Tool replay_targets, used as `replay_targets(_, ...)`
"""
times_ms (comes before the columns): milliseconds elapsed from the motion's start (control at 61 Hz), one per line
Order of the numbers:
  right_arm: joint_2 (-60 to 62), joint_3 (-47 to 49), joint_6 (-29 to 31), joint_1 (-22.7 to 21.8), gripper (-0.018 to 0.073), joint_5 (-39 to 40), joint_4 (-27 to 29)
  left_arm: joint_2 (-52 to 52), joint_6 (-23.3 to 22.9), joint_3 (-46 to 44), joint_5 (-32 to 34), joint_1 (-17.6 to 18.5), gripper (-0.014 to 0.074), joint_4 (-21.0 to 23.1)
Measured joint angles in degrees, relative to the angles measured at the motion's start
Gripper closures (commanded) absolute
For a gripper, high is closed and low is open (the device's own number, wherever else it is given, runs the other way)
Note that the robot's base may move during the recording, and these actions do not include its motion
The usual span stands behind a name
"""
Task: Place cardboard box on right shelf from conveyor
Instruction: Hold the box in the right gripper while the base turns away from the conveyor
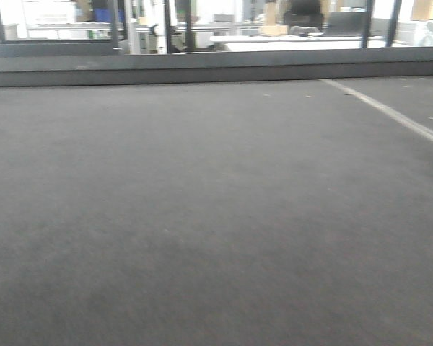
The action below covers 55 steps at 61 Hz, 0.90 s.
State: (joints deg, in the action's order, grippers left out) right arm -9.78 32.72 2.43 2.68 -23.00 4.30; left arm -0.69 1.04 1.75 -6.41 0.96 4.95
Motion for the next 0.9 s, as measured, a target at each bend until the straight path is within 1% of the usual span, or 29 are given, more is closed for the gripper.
replay_targets(901,0.0,0.0,0.22,0.0,0.0485,-0.13,0.11,0.0,0.0,0.0,0.0,0.0,0.0715,0.0)
